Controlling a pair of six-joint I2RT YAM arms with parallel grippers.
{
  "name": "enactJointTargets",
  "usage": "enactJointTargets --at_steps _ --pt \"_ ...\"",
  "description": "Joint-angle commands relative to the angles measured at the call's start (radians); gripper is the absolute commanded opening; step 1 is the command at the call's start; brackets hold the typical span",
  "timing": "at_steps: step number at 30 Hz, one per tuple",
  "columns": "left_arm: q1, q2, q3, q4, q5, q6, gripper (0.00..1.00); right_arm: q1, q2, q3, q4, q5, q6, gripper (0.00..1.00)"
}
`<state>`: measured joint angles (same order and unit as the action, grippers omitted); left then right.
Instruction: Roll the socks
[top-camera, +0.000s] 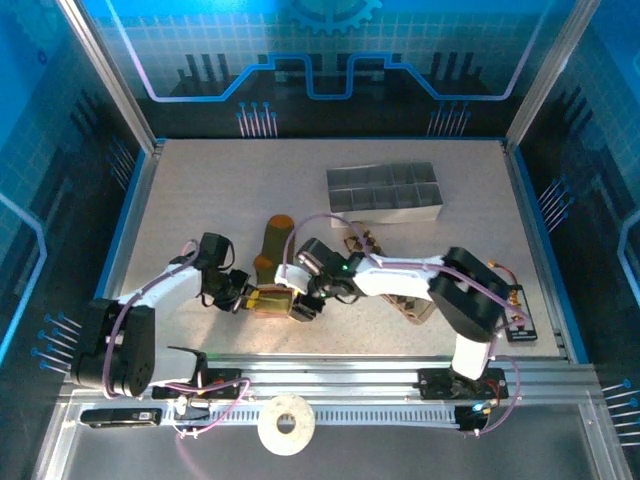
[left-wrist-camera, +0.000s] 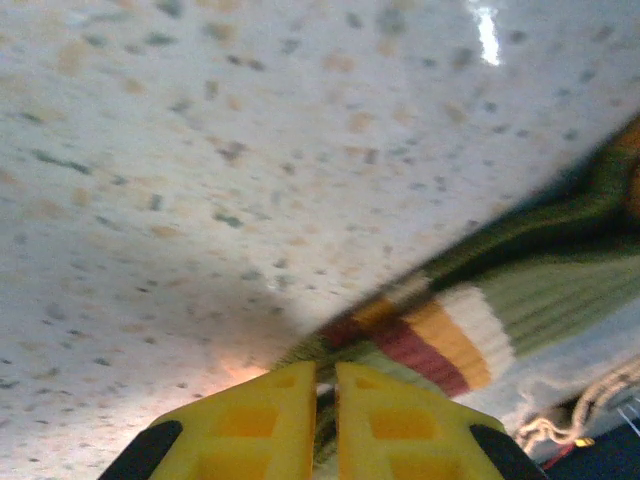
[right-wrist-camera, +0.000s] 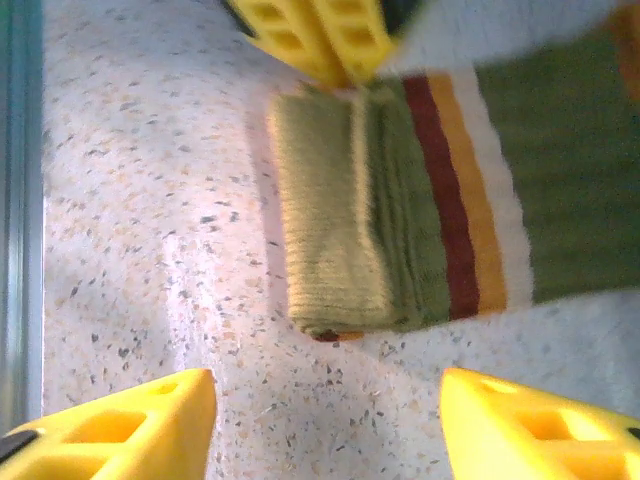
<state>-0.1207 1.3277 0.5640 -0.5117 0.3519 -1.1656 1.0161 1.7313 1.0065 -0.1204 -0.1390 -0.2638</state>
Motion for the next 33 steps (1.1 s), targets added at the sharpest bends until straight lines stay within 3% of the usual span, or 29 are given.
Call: enactJointTargets --at_steps 1,9,17,21,27,33 --pt "0.001 0.020 0.014 -0.056 -0.029 0.046 0.14 0.078 -0.009 -0.029 0.176 0.209 -0.269 0.62" --pt "0.001 -0.008 0.045 -0.091 -0.033 0.053 0.14 0.152 0.055 0.002 0.161 0.294 -0.390 0.59" --pt "0.001 -0.081 0.074 -0.159 -0.054 0.052 0.14 0.156 0.181 0.042 0.198 0.397 -0.433 0.48" --pt "0.001 -0.156 0.082 -0.217 -0.051 0.045 0.23 0.142 0.230 0.075 0.183 0.420 -0.384 0.34" --pt "0.001 -0.269 -0.007 -0.163 0.051 -0.029 0.44 0.116 0.231 0.111 0.113 0.327 -0.291 0.12" --pt "0.001 -0.279 -0.085 -0.083 0.107 -0.100 0.56 0.079 0.224 0.144 0.042 0.157 -0.184 0.06"
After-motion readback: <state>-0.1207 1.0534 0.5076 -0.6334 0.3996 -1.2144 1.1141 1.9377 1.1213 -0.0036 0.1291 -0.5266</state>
